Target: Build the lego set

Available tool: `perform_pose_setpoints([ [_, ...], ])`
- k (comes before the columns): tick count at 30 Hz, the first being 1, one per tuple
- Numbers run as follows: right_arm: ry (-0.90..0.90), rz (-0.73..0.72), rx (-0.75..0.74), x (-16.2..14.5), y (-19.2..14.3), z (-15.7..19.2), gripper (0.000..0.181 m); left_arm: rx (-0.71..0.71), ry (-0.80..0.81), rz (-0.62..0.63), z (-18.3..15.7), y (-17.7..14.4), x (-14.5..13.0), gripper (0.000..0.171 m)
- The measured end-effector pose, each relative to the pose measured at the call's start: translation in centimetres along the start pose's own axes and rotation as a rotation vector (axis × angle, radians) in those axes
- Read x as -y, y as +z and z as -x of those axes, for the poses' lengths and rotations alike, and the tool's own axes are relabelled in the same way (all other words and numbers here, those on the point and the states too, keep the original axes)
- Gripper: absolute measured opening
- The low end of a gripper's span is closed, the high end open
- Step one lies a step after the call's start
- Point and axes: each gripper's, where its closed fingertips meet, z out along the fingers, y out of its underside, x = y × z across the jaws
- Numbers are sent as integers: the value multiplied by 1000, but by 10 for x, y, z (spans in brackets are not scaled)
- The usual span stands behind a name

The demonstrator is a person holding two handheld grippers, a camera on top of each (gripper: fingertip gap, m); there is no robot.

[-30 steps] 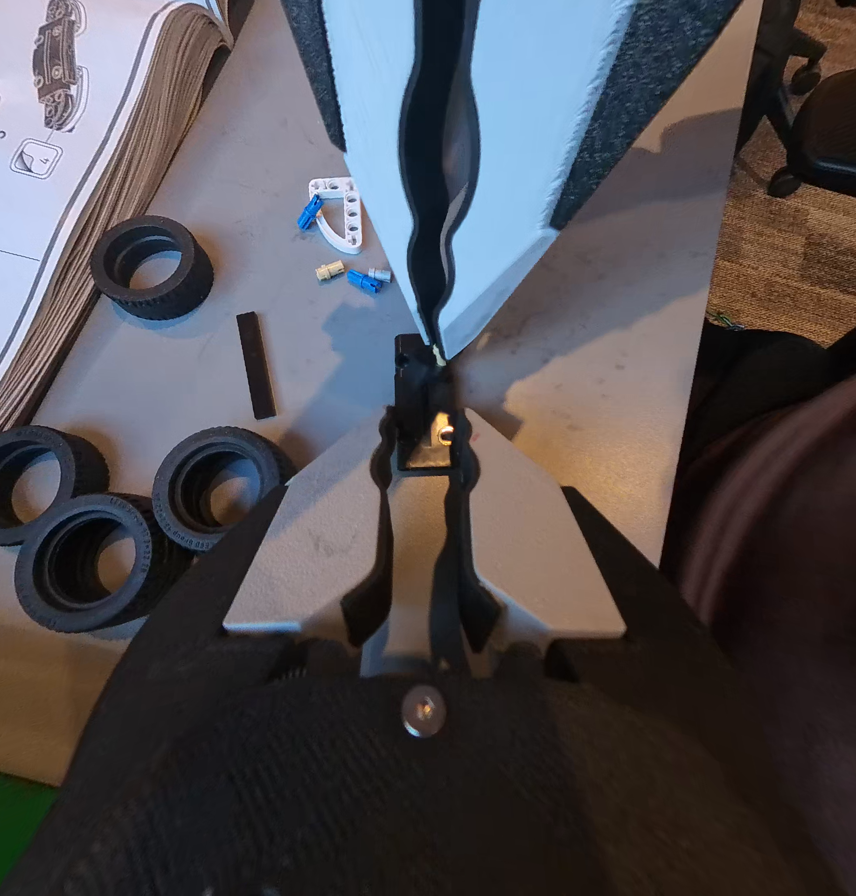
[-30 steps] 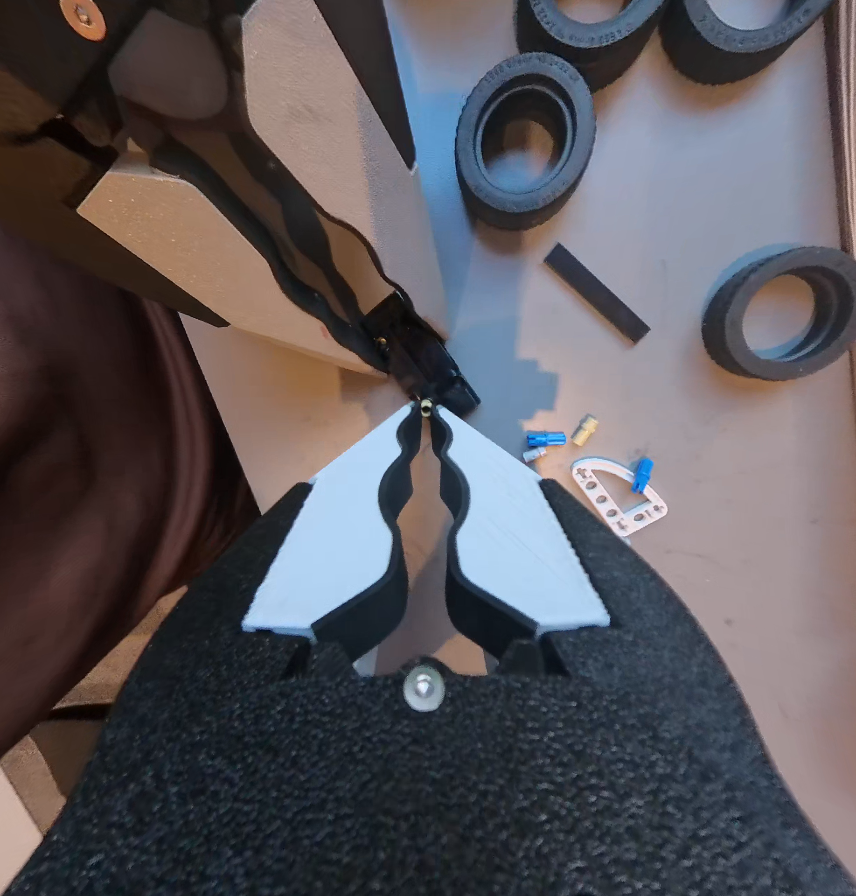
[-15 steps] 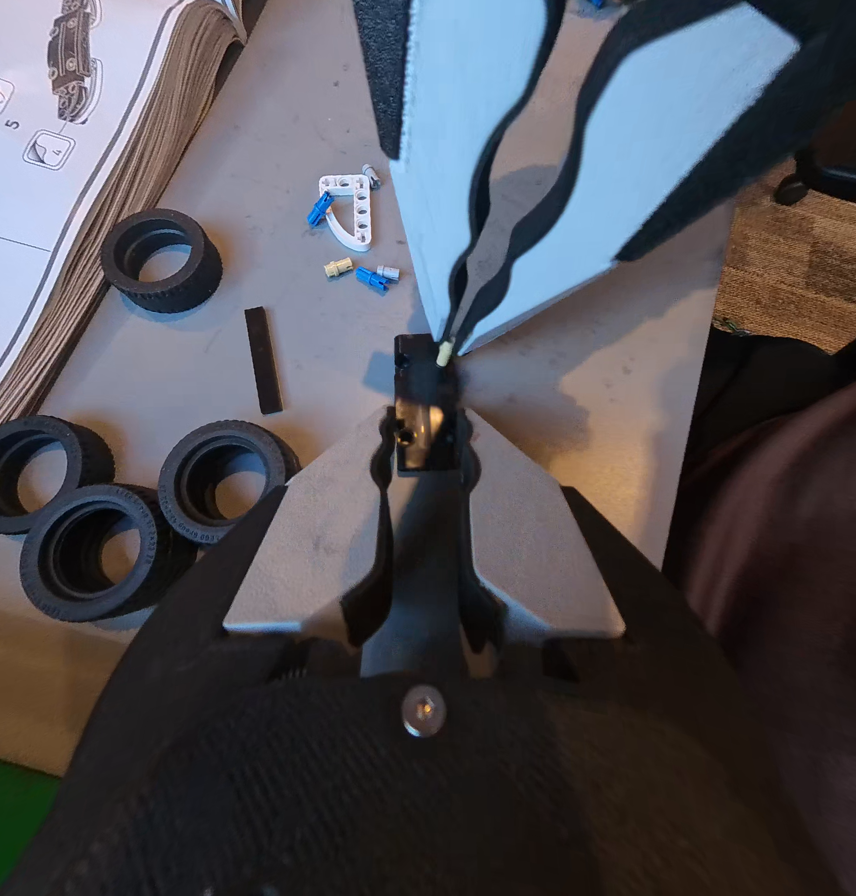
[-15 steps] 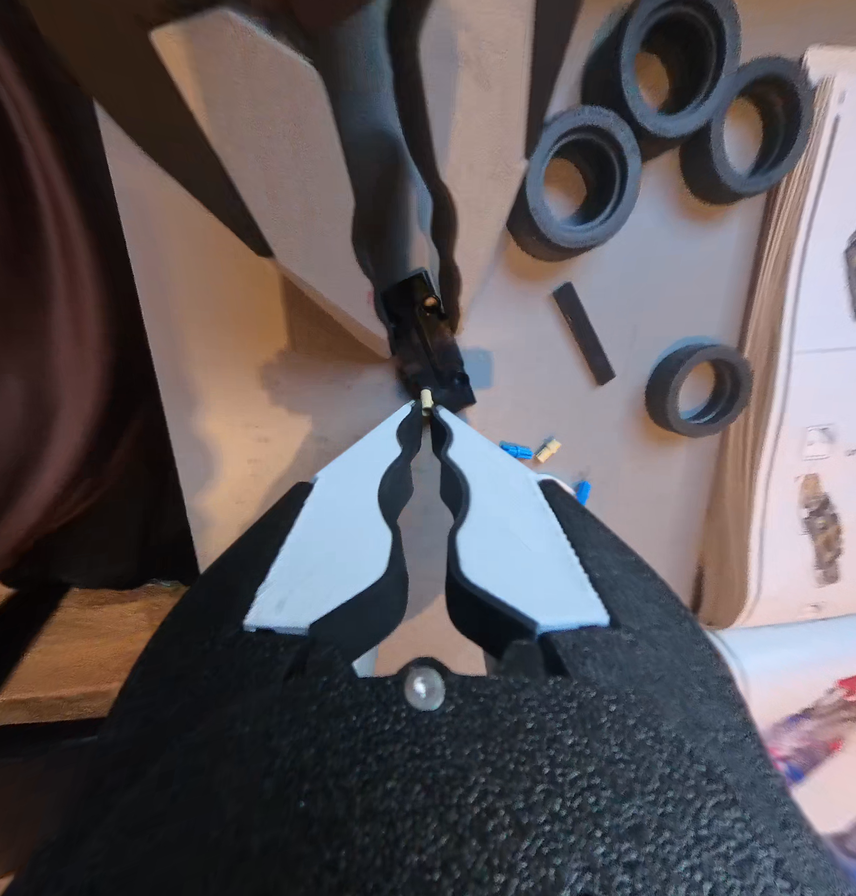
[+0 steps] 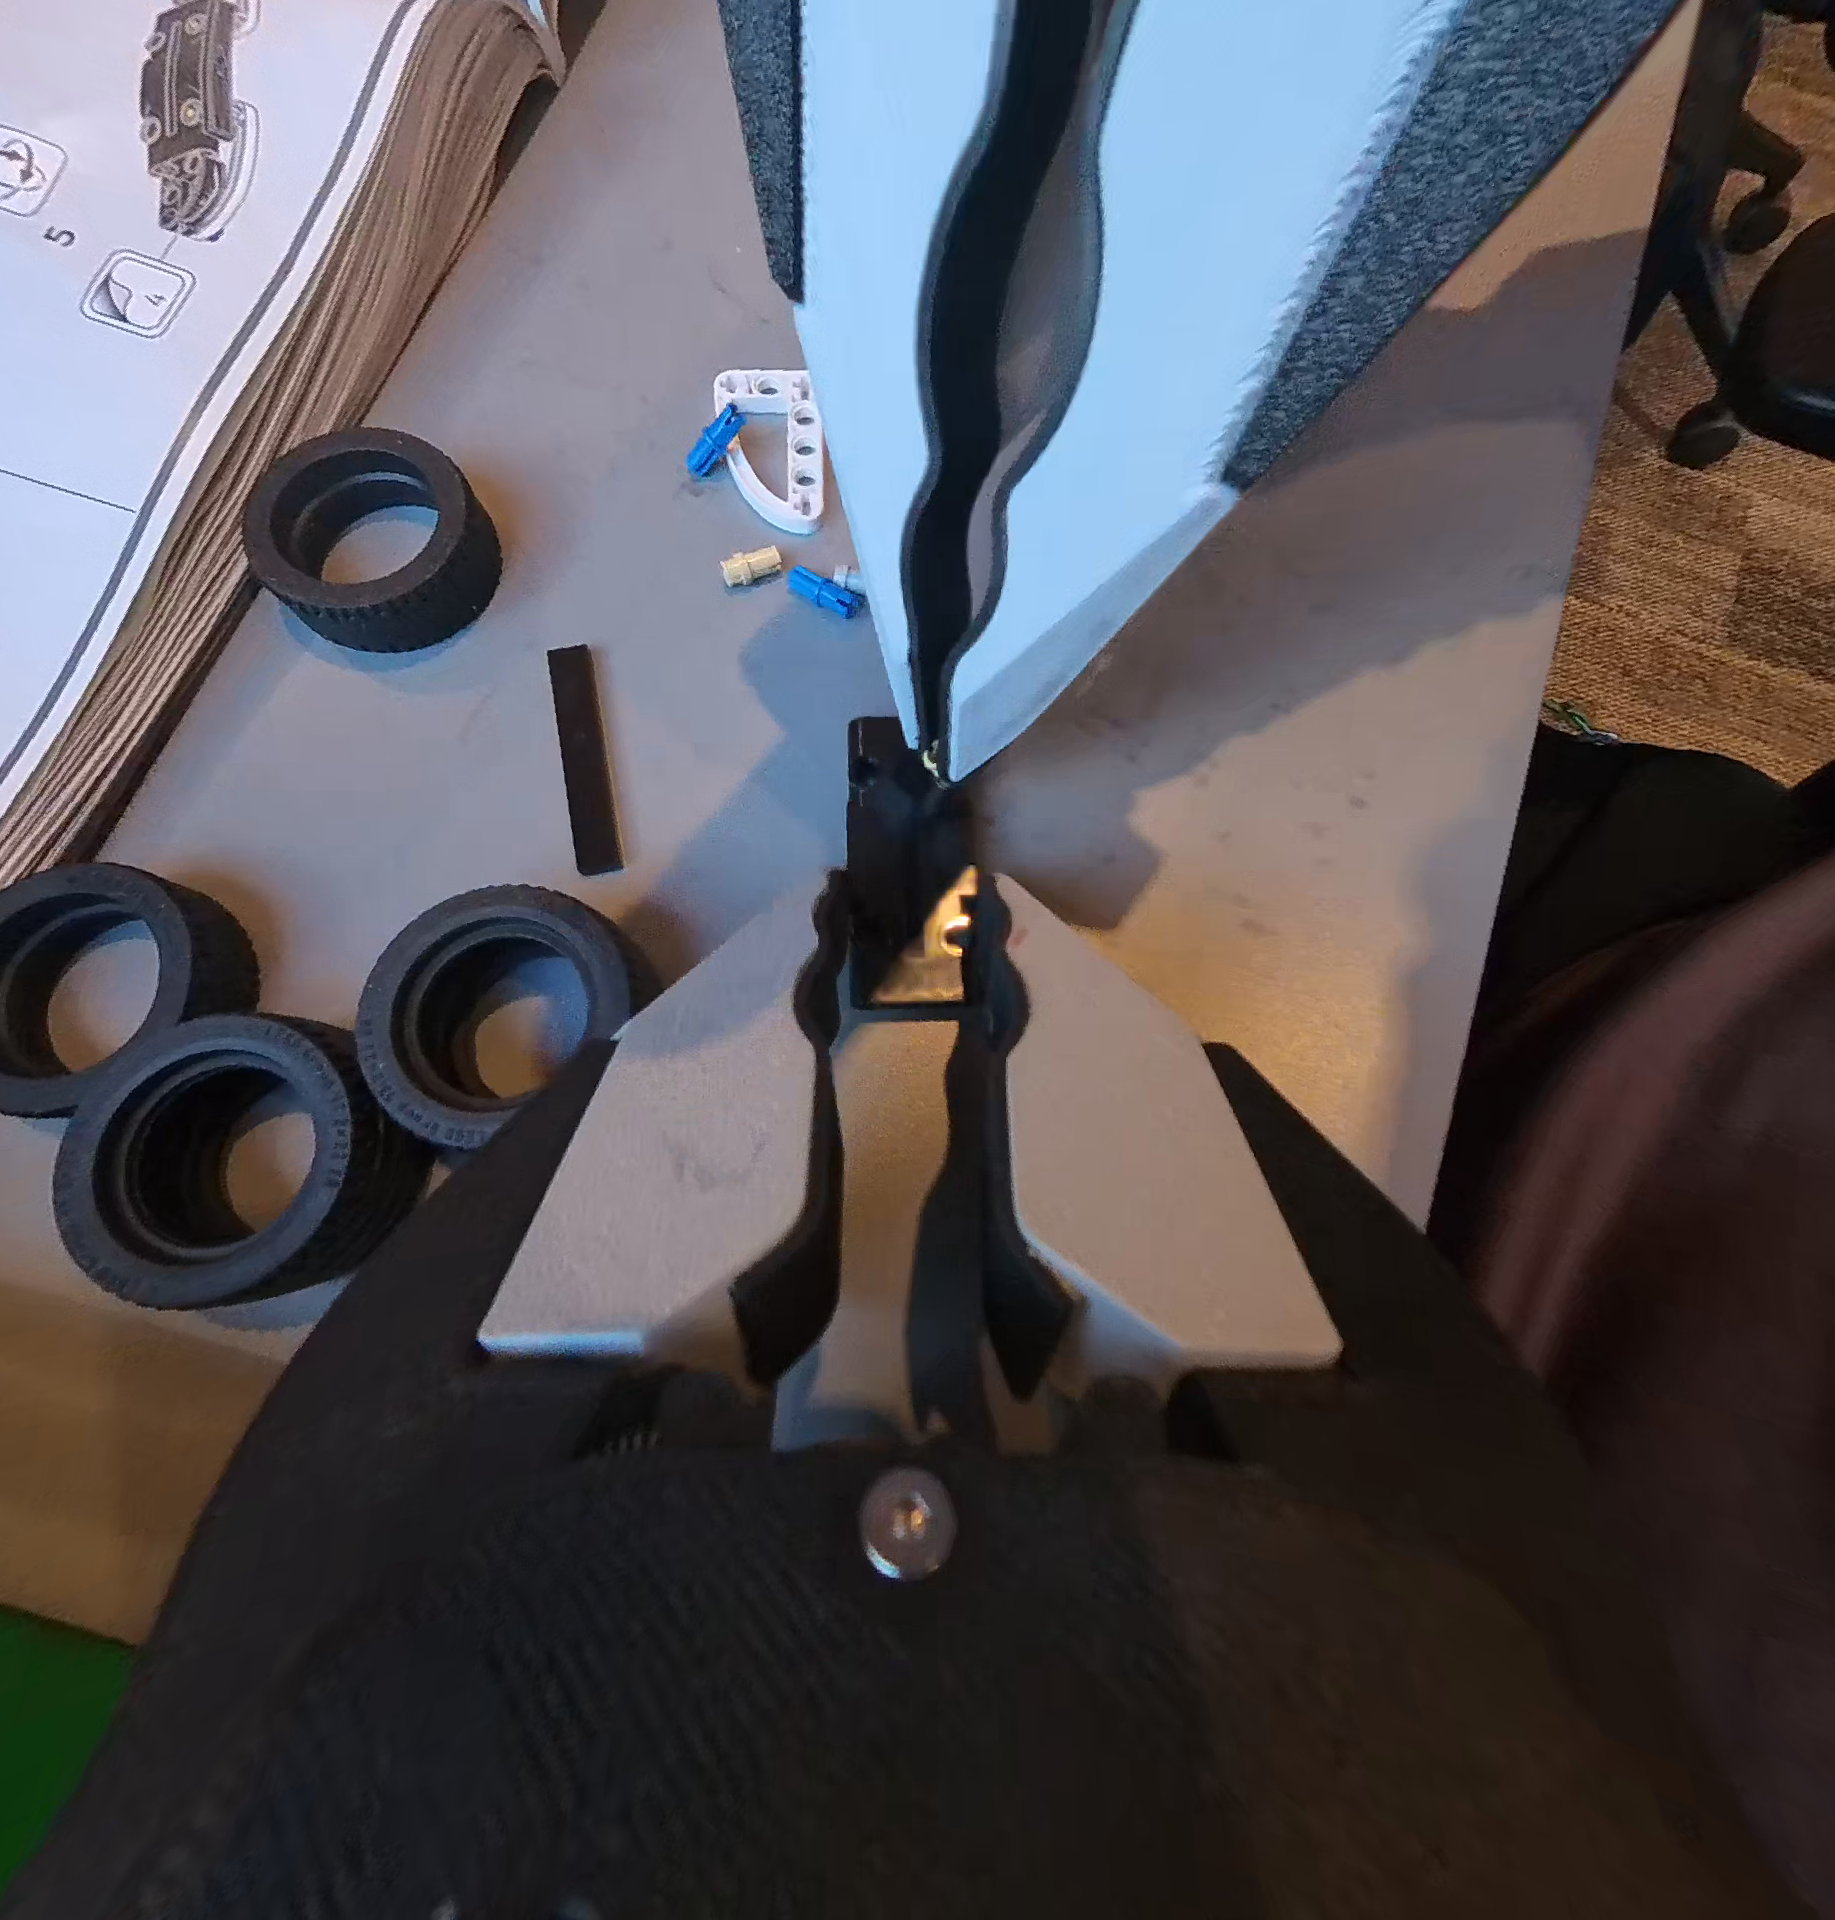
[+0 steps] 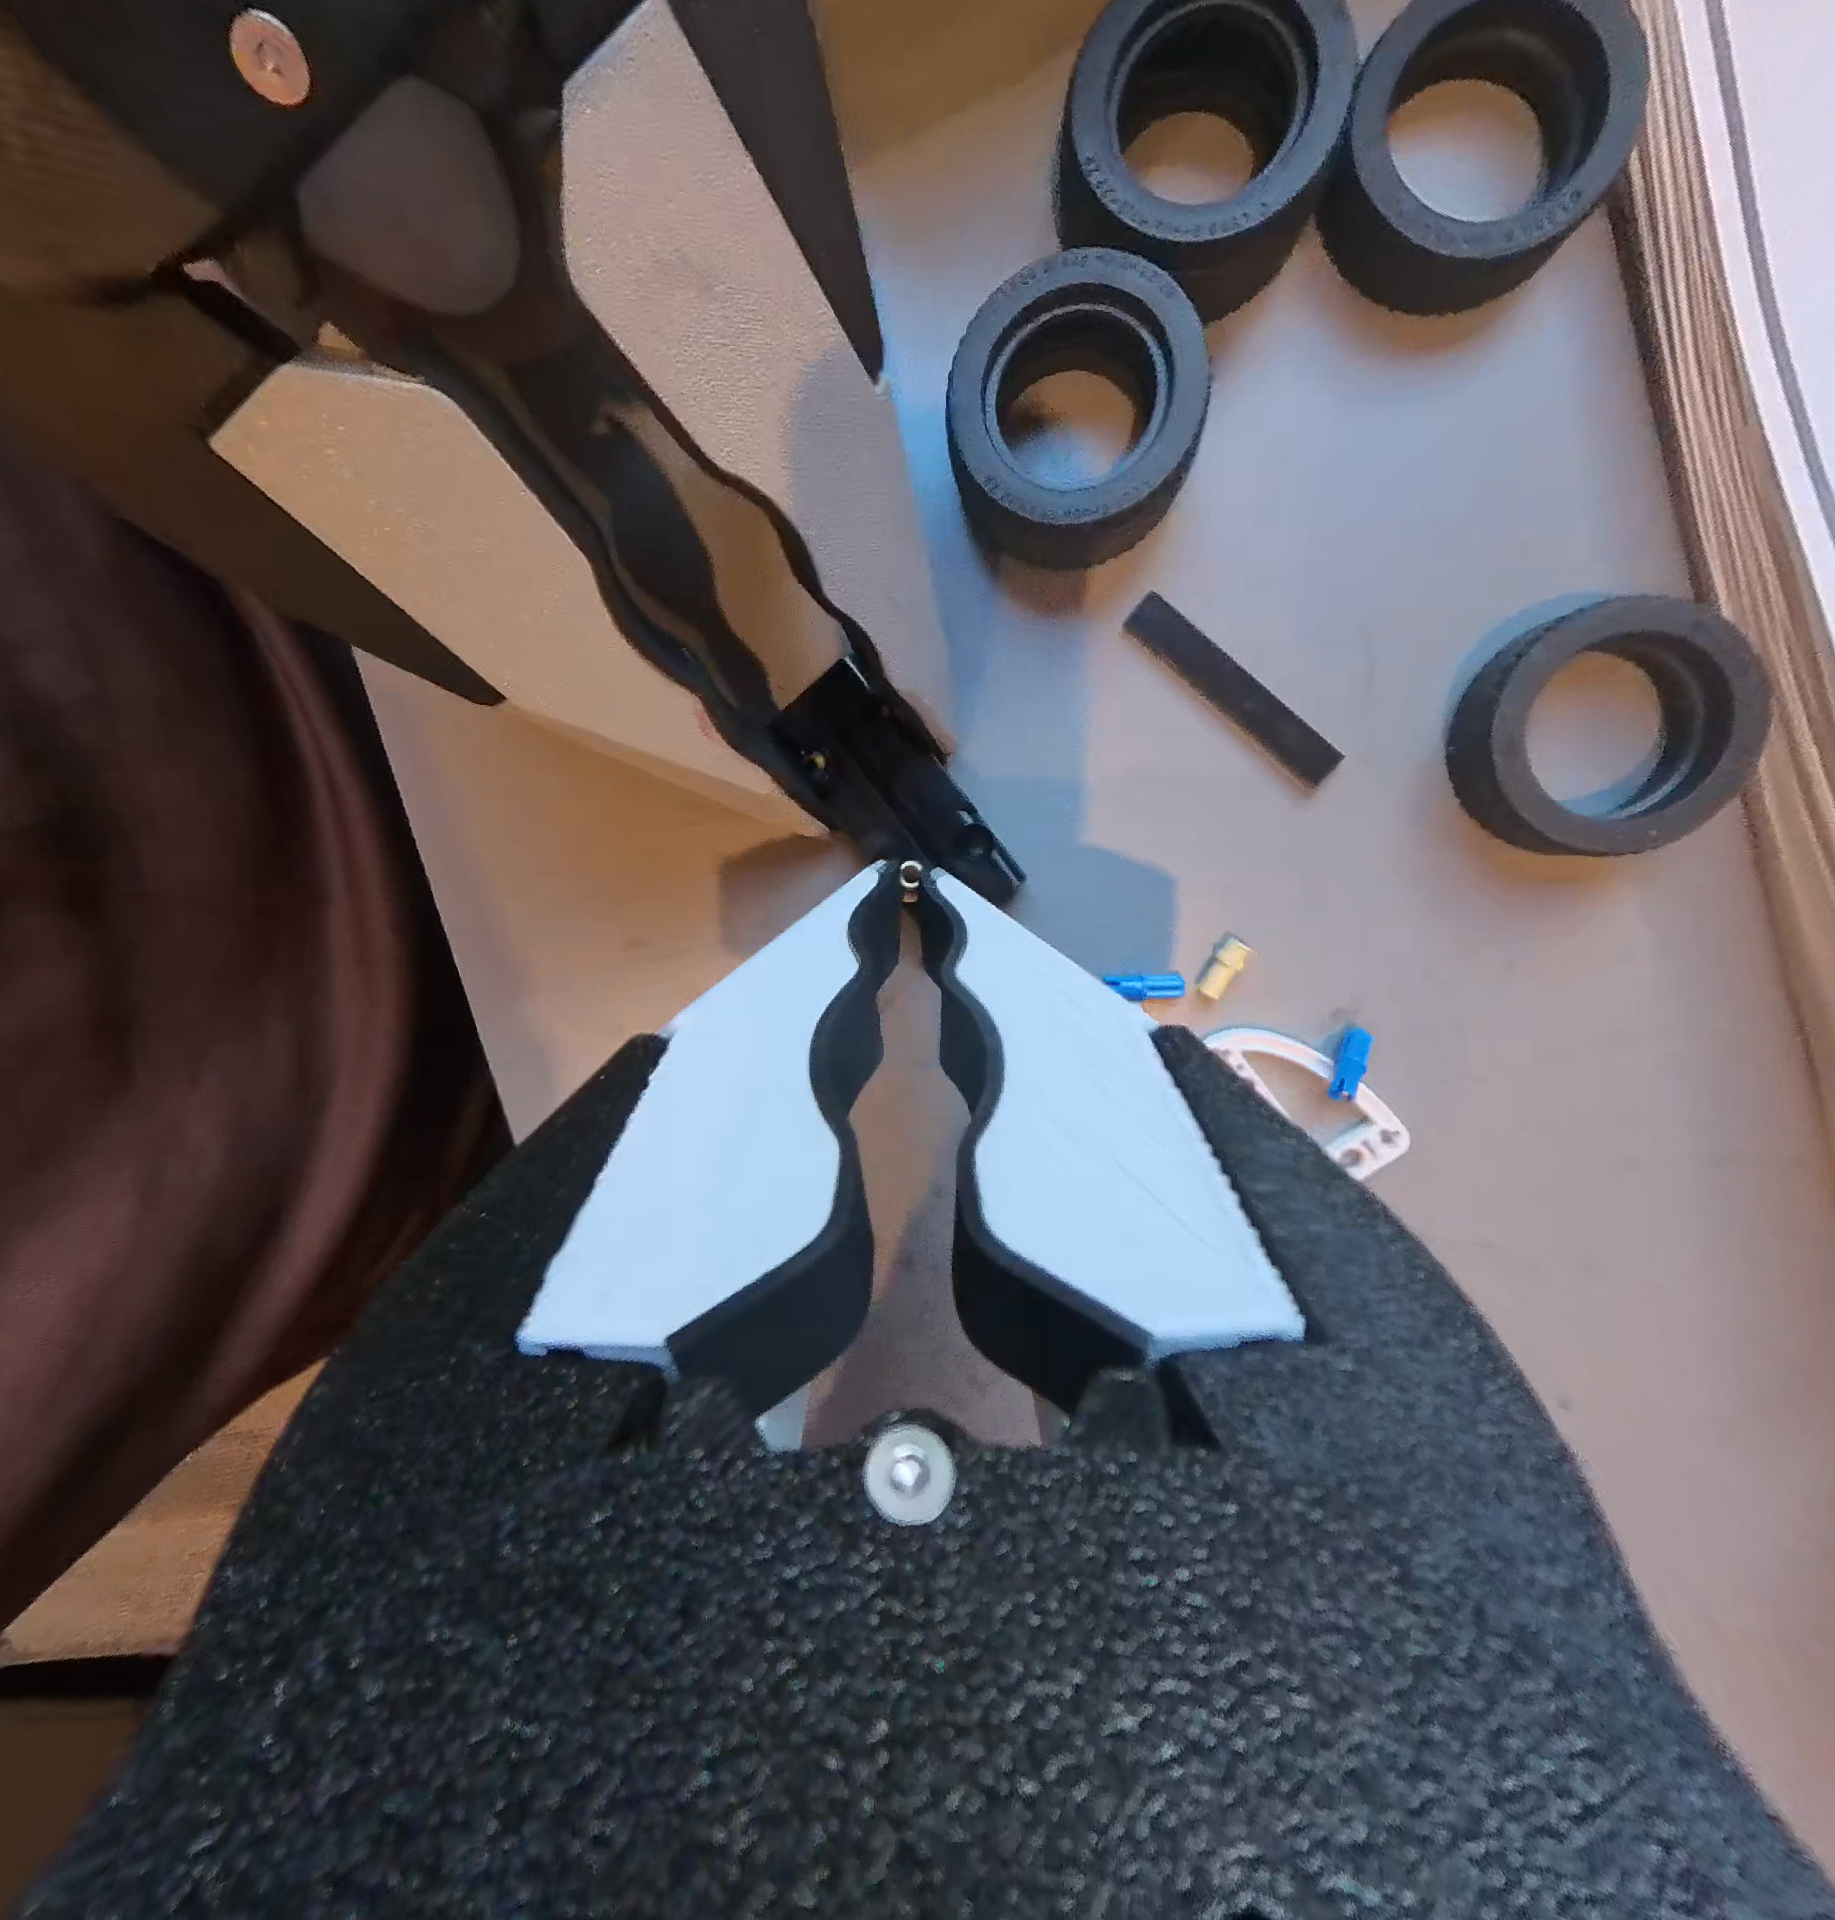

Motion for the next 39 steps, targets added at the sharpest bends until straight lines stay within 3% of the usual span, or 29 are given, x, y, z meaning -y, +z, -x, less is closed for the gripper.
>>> perform_pose_setpoints([
  [14, -203, 15, -119, -1, 4, 1, 3, -6, -5, -1, 0, 1, 0, 23],
  [26, -138, -156, -115, -2, -1, 0, 2, -4, -10, -3, 1, 1, 0, 23],
  [33, -288, -69, -192, -3, -1, 1, 2, -7, -6, -3, 0, 1, 0, 23],
  [39, -317, -89, -214, -4, -2, 1, 2, -10, -10, -3, 0, 1, 0, 23],
])
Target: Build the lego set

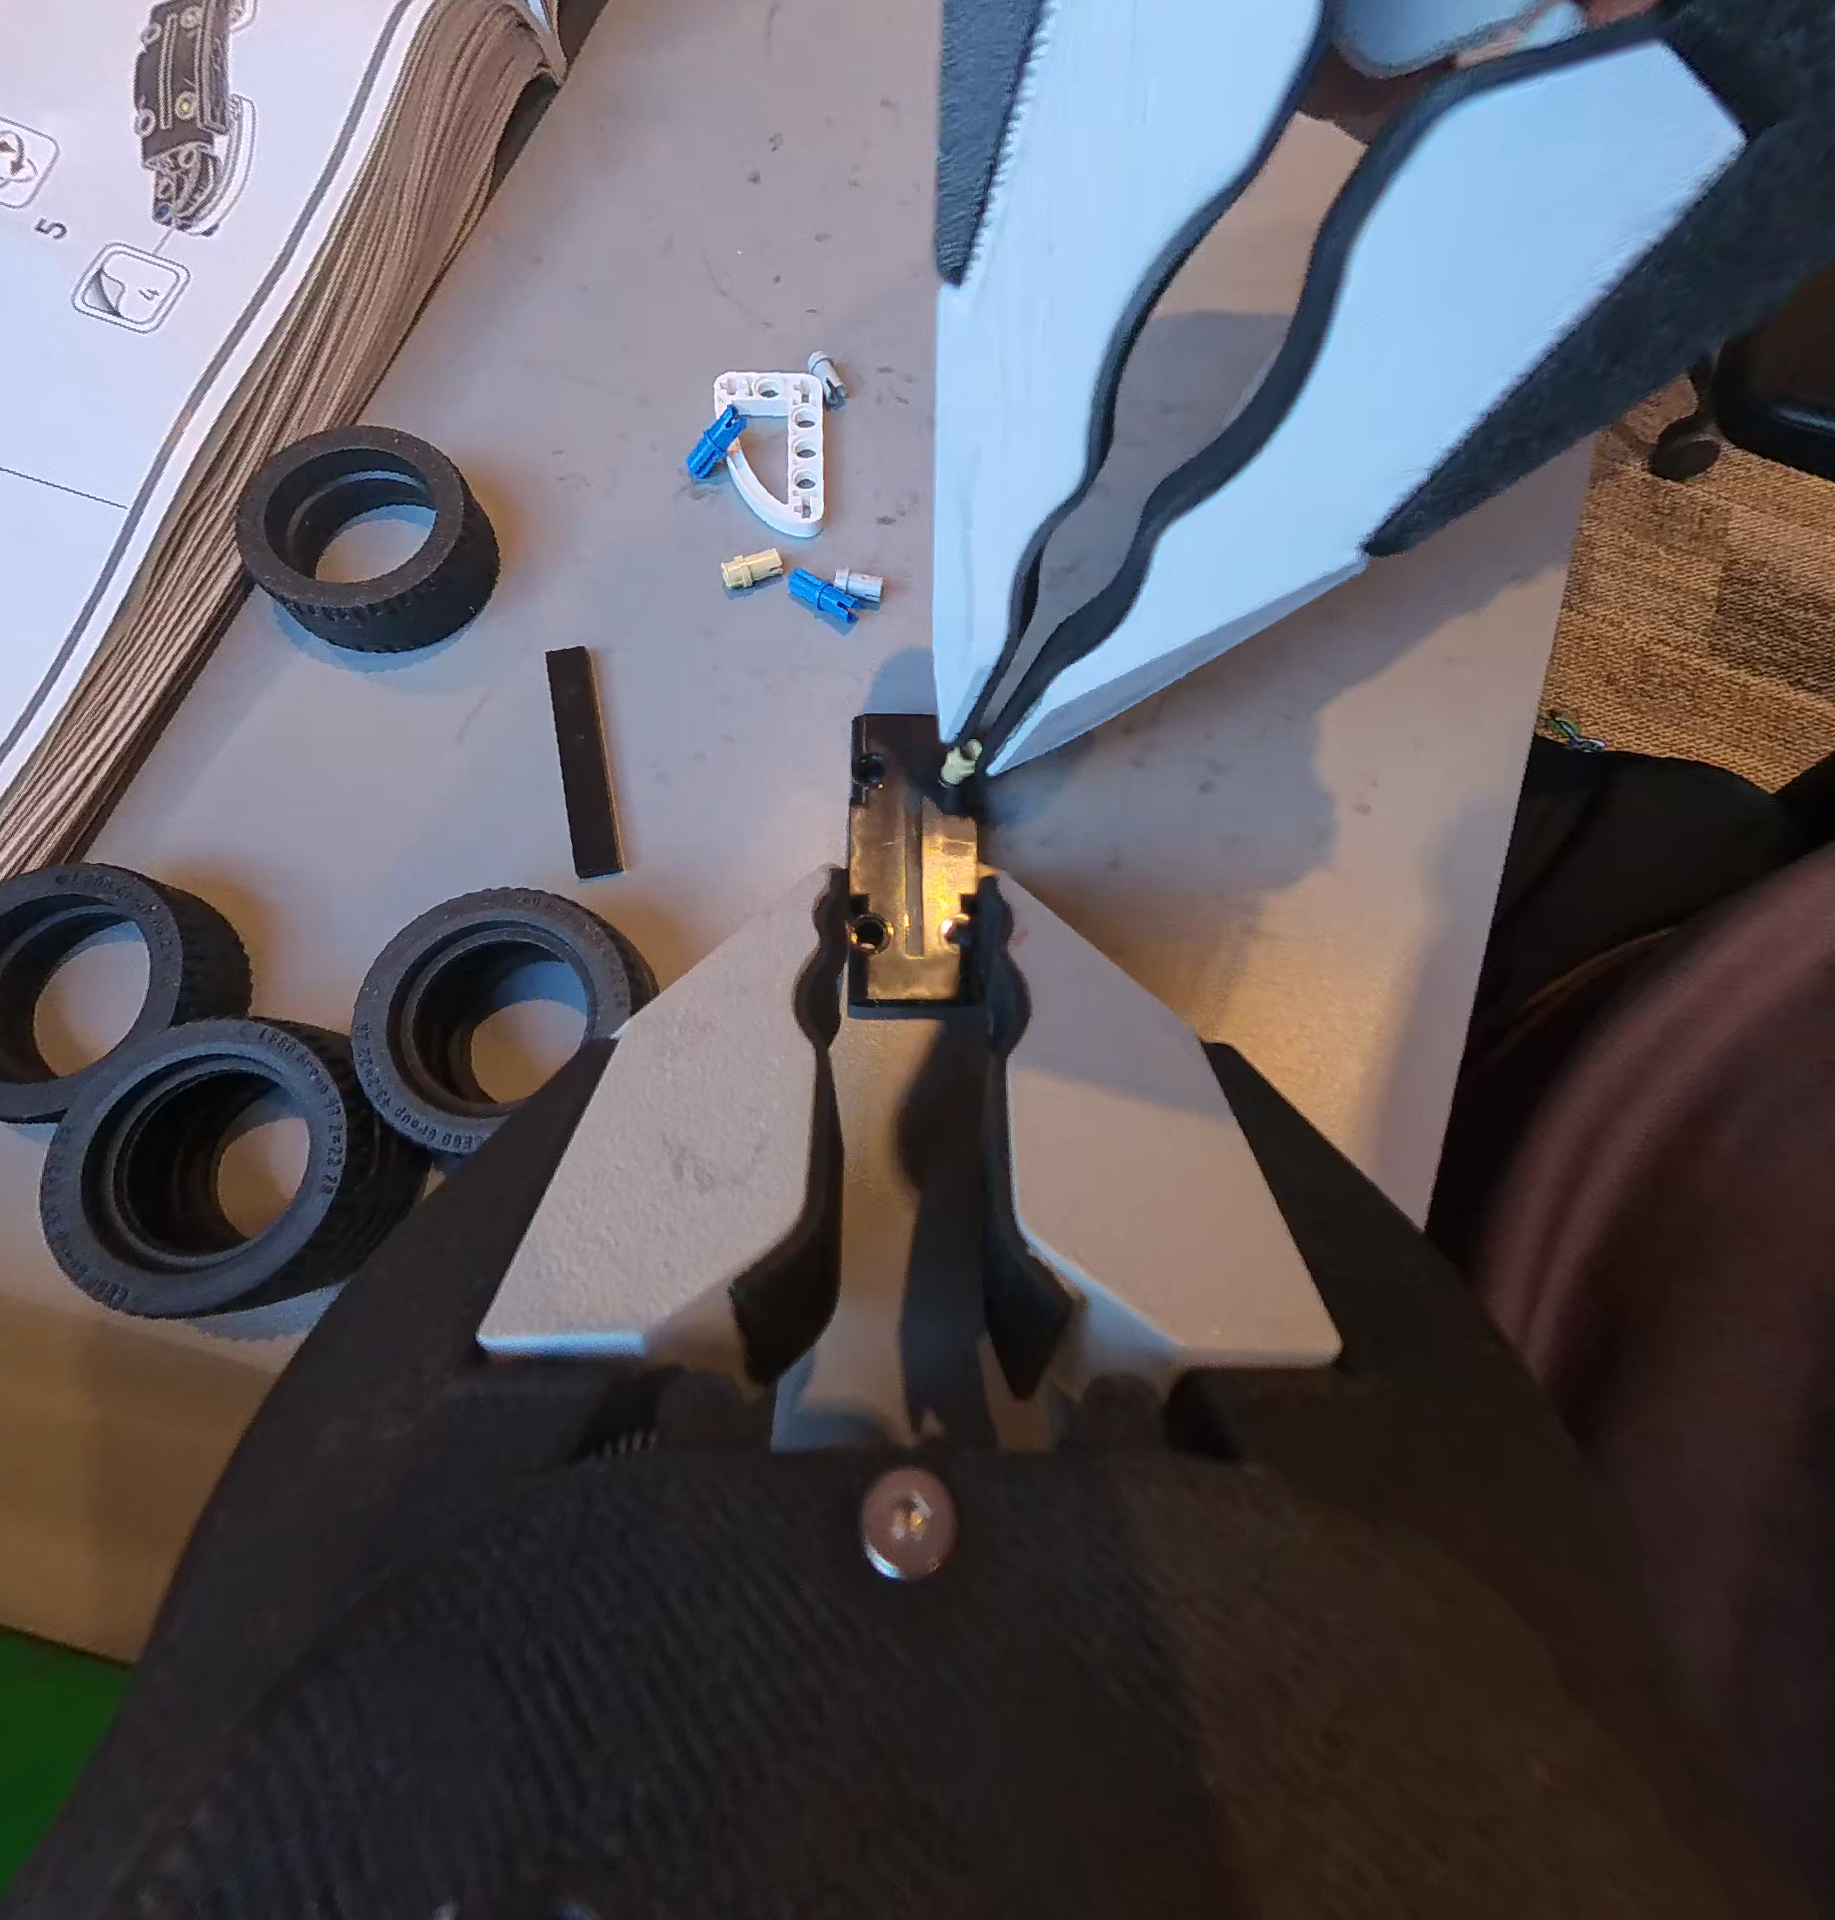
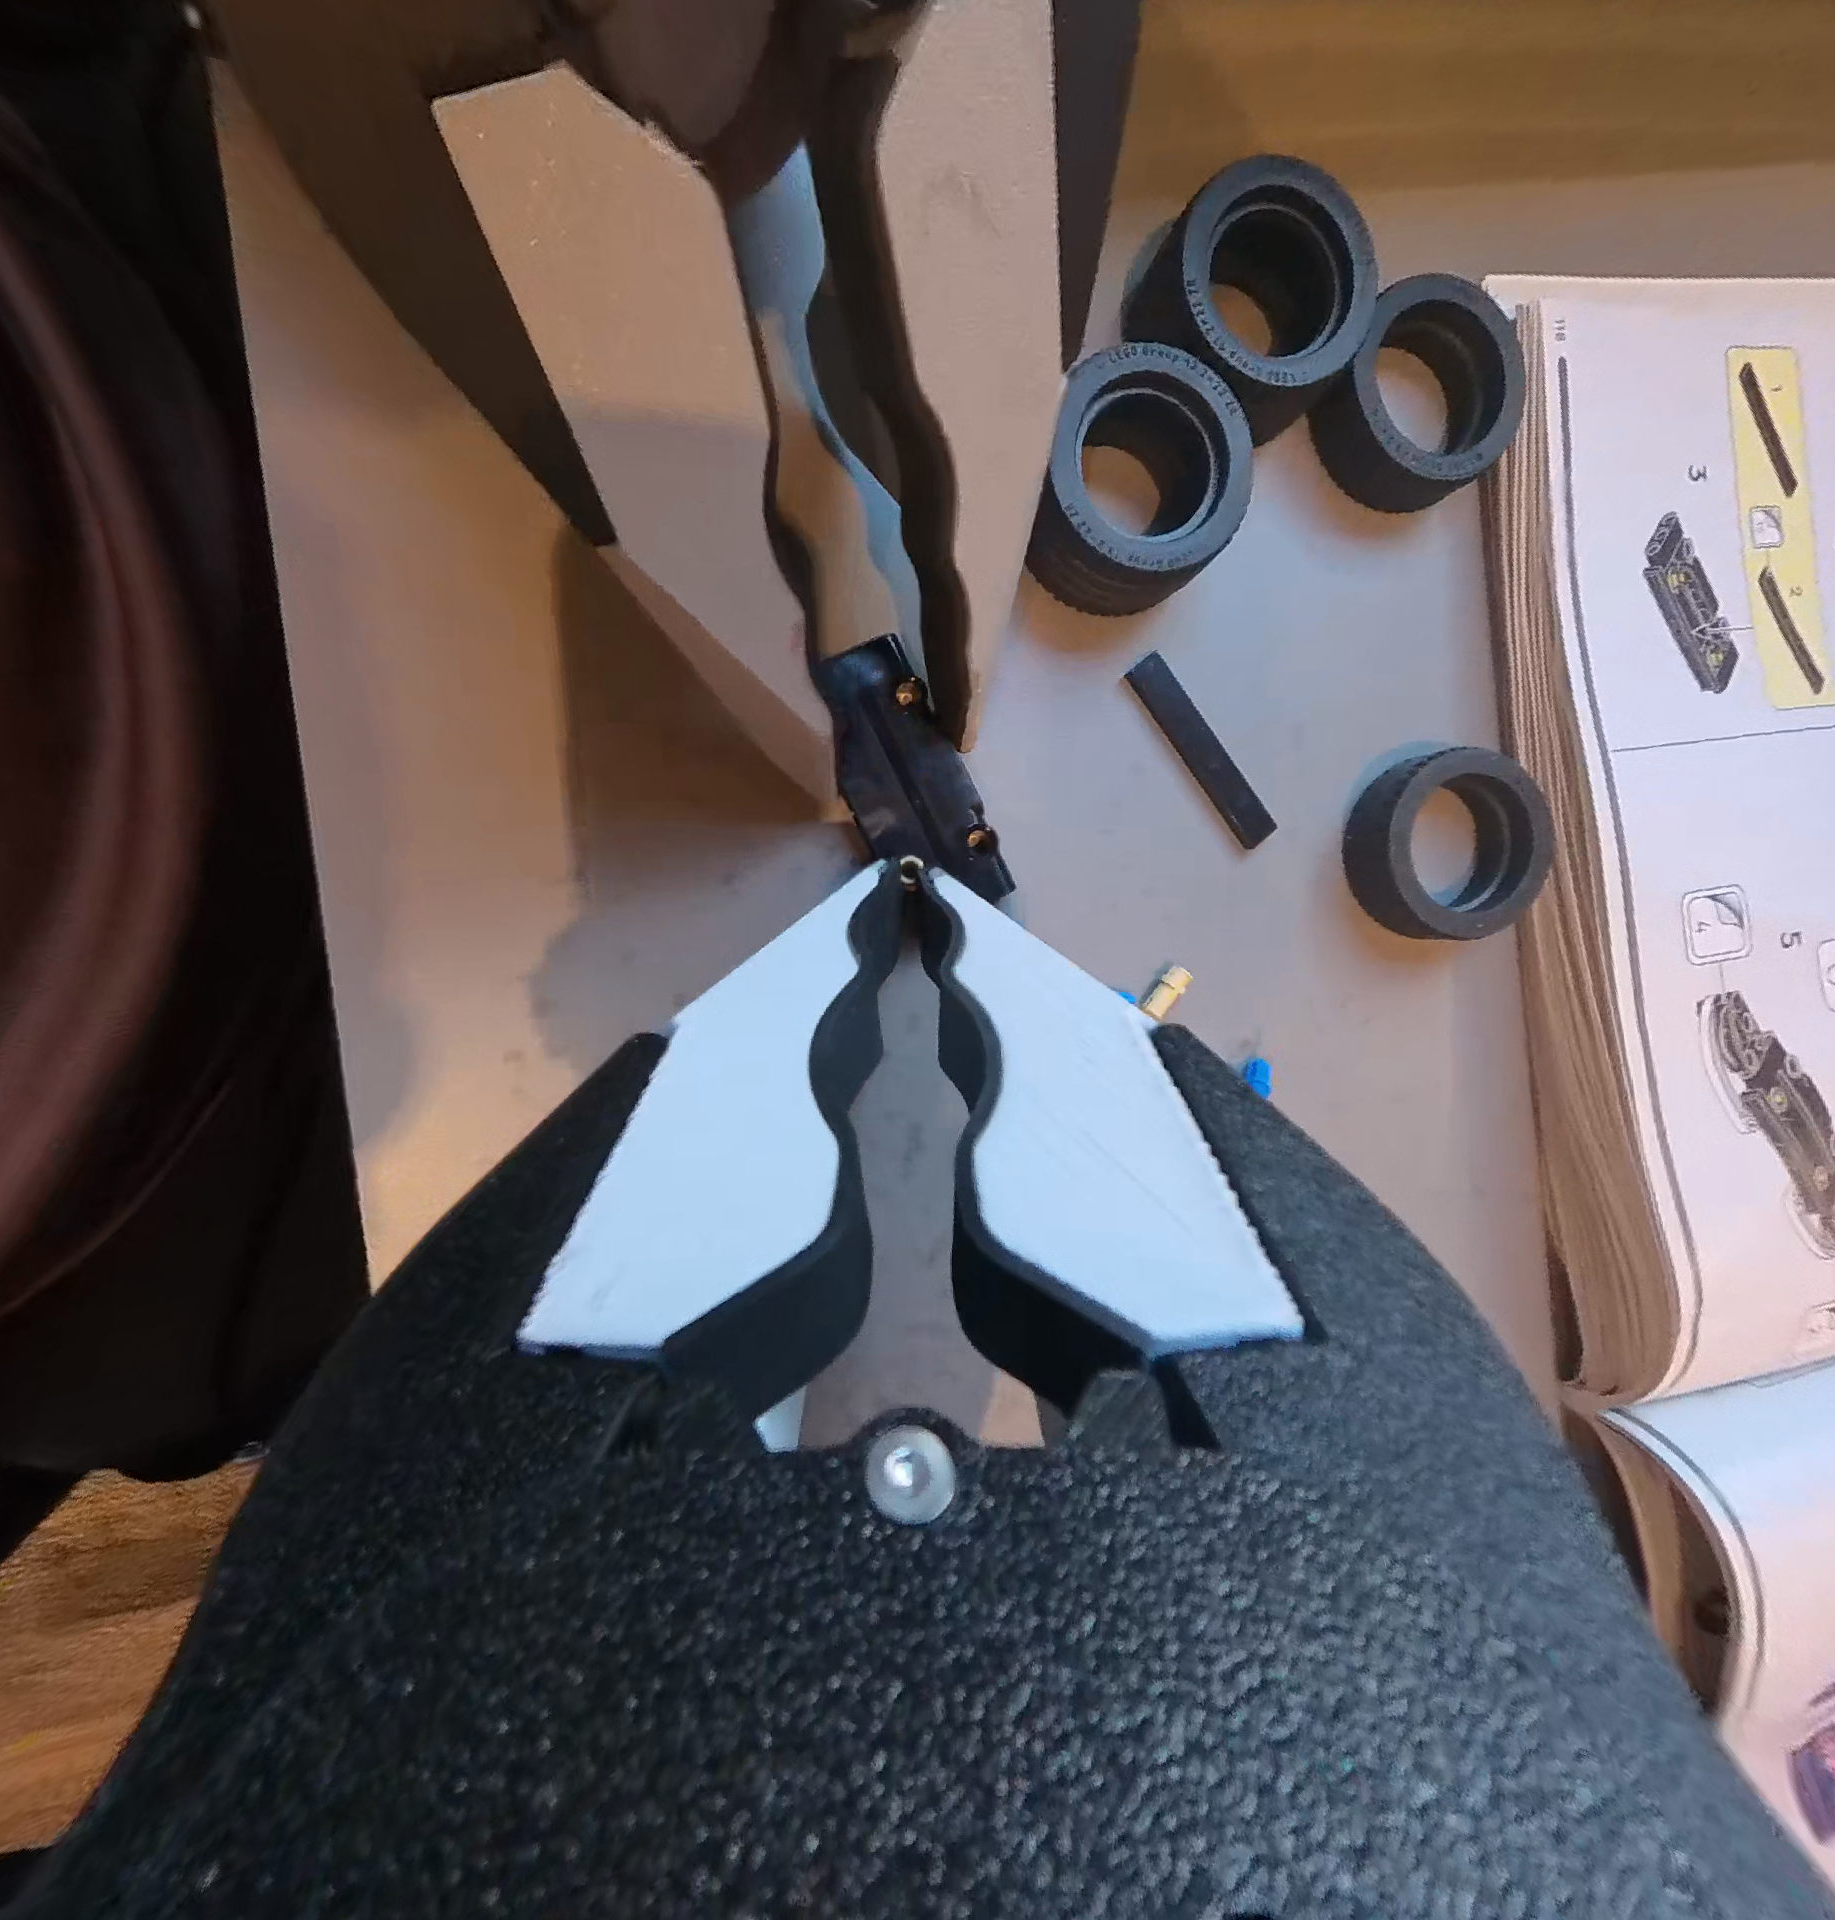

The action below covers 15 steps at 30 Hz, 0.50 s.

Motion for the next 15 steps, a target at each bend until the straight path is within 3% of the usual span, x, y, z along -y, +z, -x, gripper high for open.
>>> perform_pose_setpoints([
  [5, -73, 54, -35, -2, -1, 1, 2, -3, -4, 0, 0, 0, 0, 22],
  [15, -63, 186, 63, -5, 1, -1, 2, 12, -3, 0, 2, 0, 0, 22],
])
